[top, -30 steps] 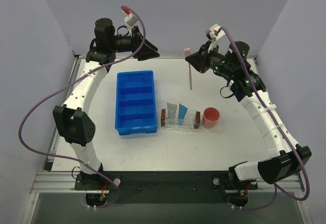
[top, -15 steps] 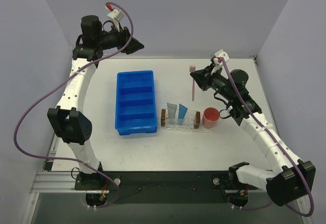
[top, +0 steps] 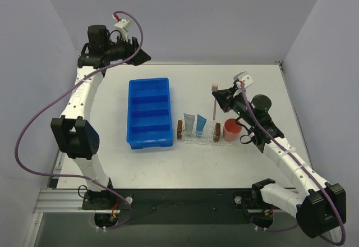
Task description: Prepare toiletry sets of a toothbrush and toothpaste on the tray
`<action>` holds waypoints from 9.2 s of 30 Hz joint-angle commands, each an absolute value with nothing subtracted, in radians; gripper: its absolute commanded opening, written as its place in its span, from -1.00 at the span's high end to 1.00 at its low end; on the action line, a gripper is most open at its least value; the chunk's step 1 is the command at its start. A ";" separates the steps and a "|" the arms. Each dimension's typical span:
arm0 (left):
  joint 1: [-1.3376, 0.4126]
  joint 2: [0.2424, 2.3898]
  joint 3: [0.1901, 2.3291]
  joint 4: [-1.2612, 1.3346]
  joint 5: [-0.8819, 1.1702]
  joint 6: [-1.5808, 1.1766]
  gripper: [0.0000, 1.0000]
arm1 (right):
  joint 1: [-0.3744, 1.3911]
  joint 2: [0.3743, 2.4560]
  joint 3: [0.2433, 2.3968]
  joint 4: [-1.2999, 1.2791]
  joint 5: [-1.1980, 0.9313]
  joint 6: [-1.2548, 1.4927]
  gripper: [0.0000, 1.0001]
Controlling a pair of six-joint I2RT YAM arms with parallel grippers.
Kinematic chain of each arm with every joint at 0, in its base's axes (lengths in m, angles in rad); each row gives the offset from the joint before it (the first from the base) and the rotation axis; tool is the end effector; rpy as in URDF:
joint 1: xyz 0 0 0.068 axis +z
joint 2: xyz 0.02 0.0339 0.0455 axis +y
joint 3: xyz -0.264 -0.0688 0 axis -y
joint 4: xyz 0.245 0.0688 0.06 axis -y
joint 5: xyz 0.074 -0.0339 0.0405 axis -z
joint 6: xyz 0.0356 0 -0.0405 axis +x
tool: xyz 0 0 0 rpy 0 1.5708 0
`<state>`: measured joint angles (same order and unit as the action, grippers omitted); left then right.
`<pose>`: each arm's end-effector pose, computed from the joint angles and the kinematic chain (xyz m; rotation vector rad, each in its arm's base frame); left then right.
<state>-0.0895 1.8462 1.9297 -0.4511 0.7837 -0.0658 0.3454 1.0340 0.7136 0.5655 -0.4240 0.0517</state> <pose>0.4196 -0.0629 0.4121 0.5452 1.8387 -0.8584 0.2206 0.0949 0.3460 -0.5551 1.2570 0.6142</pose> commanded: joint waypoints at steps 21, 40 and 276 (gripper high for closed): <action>-0.067 1.700 1.744 -0.460 0.733 -0.026 -0.25 | 0.383 0.933 0.485 0.841 -0.453 0.009 1.00; -0.029 1.697 1.706 -0.495 0.749 0.044 -0.25 | 0.419 0.943 0.396 0.960 -0.462 -0.025 1.00; -0.032 1.163 0.963 -0.184 0.769 0.087 -0.11 | 0.411 1.200 0.233 1.508 -0.508 0.026 1.00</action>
<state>-0.0372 1.1801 0.9531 -0.2169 0.7391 0.0650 0.4030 1.1866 0.2089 1.2541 -0.4725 0.0299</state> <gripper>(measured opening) 0.555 0.040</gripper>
